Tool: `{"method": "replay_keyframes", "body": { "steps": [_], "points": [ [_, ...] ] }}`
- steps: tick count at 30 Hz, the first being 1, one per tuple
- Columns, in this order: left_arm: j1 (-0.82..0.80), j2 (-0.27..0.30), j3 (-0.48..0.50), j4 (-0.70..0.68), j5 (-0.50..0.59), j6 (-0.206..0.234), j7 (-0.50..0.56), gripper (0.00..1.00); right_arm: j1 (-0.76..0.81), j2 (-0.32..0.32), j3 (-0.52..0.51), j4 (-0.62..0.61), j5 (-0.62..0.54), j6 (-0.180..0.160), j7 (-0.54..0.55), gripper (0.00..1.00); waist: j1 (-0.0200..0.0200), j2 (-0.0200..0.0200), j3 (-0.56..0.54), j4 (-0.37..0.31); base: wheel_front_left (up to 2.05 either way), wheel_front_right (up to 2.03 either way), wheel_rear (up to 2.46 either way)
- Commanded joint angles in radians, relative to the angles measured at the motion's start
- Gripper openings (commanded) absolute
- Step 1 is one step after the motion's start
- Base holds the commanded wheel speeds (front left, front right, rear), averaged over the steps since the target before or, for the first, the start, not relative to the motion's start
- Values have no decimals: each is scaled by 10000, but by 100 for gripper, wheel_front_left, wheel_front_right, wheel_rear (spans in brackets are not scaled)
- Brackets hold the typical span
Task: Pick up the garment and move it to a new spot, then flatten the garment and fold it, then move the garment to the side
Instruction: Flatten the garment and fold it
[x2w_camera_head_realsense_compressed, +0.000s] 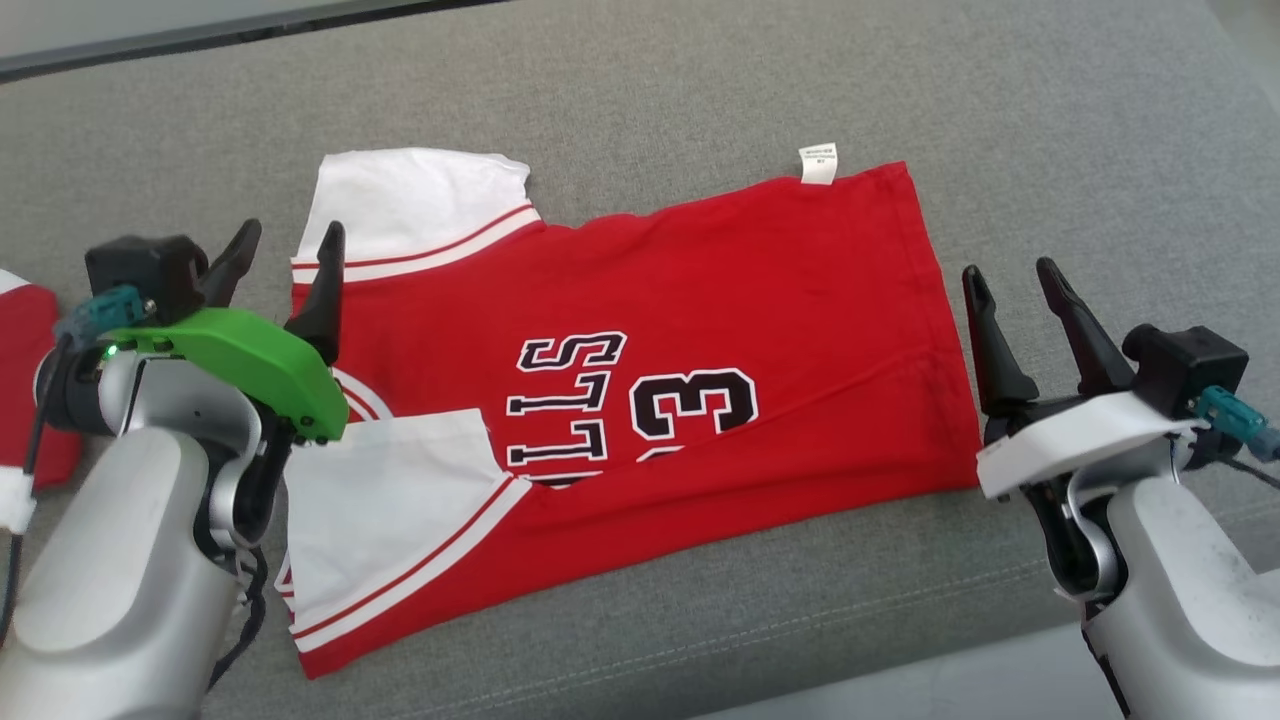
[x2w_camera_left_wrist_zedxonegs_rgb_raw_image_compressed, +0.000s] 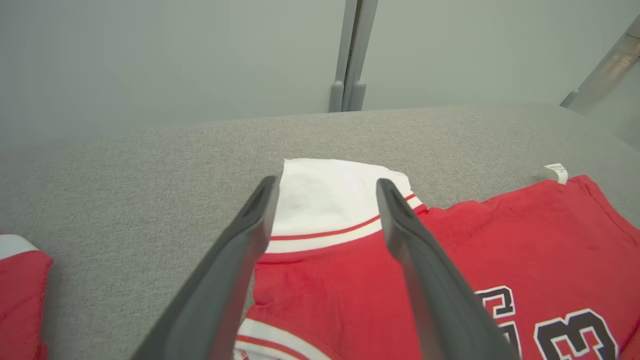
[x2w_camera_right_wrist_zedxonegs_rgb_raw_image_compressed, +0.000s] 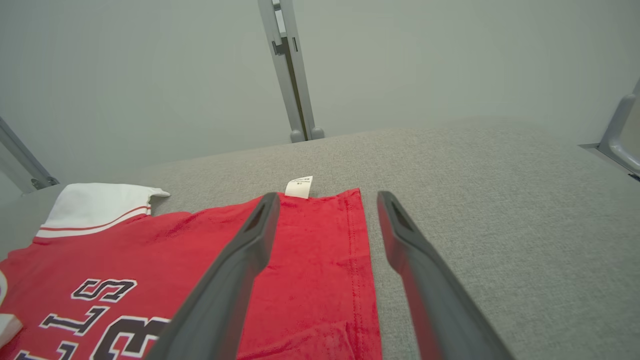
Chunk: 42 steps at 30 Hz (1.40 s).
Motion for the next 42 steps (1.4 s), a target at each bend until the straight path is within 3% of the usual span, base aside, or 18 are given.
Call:
{"method": "replay_keyframes", "body": {
  "steps": [1,7,19,34,40,41,42],
  "points": [
    [-520,22,7,324,-143,-204,216,100,-426,-87,116,278,142,-3,-61,100,0,0,706,-254,0,0,0],
    [-2296,-25,-105,1746,-438,-883,1164,100,-1919,-398,760,1457,862,-4,81,100,0,0,1546,-329,0,0,0],
    [-5200,2,-101,4067,-1366,-1490,3700,100,-4669,-851,2449,3438,2345,-4,746,100,0,0,2570,-511,0,0,0],
    [-7121,107,70,5816,-1962,-806,6241,100,-7017,-975,4900,4997,4260,-4,1885,100,0,0,3144,-748,0,0,0],
    [-7284,-28,77,5952,-2119,-731,6615,100,-7521,-1080,5647,5366,4834,-4,2105,100,0,0,3183,-664,0,0,0],
    [-7277,-63,105,5981,-2202,-725,6650,99,-7598,-1092,5748,5428,4920,-4,2097,100,0,0,3189,-652,0,0,0],
    [-7290,-73,126,5989,-2217,-724,6637,71,-7690,-1113,5849,5515,4973,-4,2105,100,0,0,3196,-639,0,0,0]
  ]
}}
